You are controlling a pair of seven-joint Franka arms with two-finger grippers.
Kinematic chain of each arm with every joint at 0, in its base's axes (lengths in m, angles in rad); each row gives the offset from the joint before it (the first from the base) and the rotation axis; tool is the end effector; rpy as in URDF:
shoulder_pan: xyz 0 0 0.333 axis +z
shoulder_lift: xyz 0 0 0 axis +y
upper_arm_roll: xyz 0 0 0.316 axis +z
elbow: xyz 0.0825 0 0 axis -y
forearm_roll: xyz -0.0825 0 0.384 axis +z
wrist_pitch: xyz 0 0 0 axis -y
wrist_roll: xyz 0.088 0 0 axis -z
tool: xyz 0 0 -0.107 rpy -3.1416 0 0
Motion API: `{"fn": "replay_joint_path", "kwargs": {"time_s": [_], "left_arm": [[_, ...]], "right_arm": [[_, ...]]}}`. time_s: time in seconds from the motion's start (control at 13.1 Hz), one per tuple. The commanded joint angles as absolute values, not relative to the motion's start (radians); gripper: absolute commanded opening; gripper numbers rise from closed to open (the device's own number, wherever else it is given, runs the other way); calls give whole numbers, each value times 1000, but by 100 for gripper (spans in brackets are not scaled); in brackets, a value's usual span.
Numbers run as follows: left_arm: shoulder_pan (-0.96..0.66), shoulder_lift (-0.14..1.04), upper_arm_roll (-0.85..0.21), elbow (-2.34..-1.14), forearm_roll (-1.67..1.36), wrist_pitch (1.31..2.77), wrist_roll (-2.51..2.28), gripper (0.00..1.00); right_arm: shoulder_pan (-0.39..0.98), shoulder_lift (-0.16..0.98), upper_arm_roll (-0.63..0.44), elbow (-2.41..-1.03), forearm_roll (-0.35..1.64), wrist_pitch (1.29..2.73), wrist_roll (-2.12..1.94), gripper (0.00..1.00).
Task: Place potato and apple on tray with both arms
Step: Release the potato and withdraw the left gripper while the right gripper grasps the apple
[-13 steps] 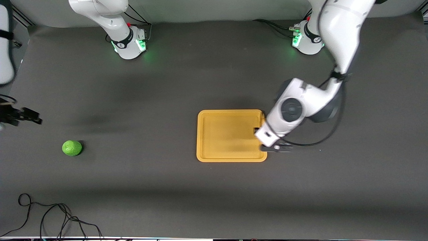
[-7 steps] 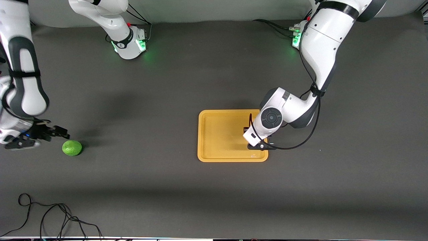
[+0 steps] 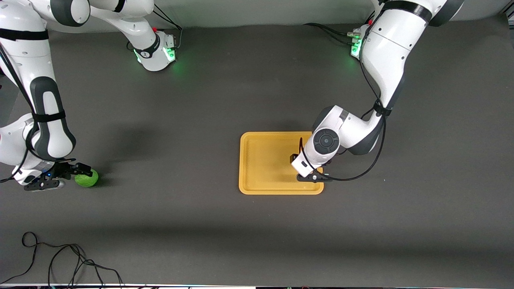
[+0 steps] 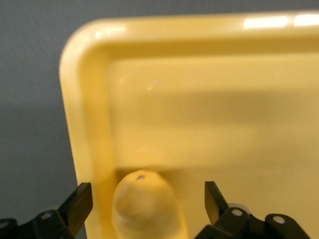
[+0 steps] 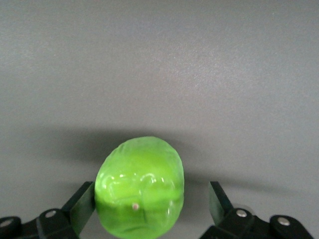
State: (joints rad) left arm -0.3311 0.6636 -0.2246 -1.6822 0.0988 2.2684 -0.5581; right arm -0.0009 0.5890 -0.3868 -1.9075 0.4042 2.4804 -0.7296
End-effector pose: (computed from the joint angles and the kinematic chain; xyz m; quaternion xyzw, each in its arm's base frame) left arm 0.5808 -0.3397 0.2170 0.9990 -0.0107 -0.0422 0.0122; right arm 0.5892 -0.2298 0.2092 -0.9984 -0.0449 -0.0327 0.0050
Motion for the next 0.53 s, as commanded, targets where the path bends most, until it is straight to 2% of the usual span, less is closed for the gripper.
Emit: {"fn": "replay_joint_path", "kwargs": {"time_s": [0.0,0.08,0.15,0.23,0.31,0.46], "left_arm": [[-302,554,-210,-1616,106,2130,-575,100],[-261,511,-213,-1579,107,2035,-557,100],[-215,471,-215,-1544,106,1946,-499,100],[-168,433,-215,-1531,103,1866,-414,100],[-120,402,-213,-1531,103,1824,-338,100],[-5,336,-215,-1532,100,1774,-194,100]], "right_arm": [[3,611,-385,-1876,440,2496,-765,100],[3,611,-385,-1876,440,2494,-765,71],[5,611,-385,-1875,439,2491,-768,48],[8,607,-385,-1873,437,2487,-775,35],[11,597,-385,-1865,437,2482,-775,30],[12,548,-388,-1809,424,2360,-772,30]]}}
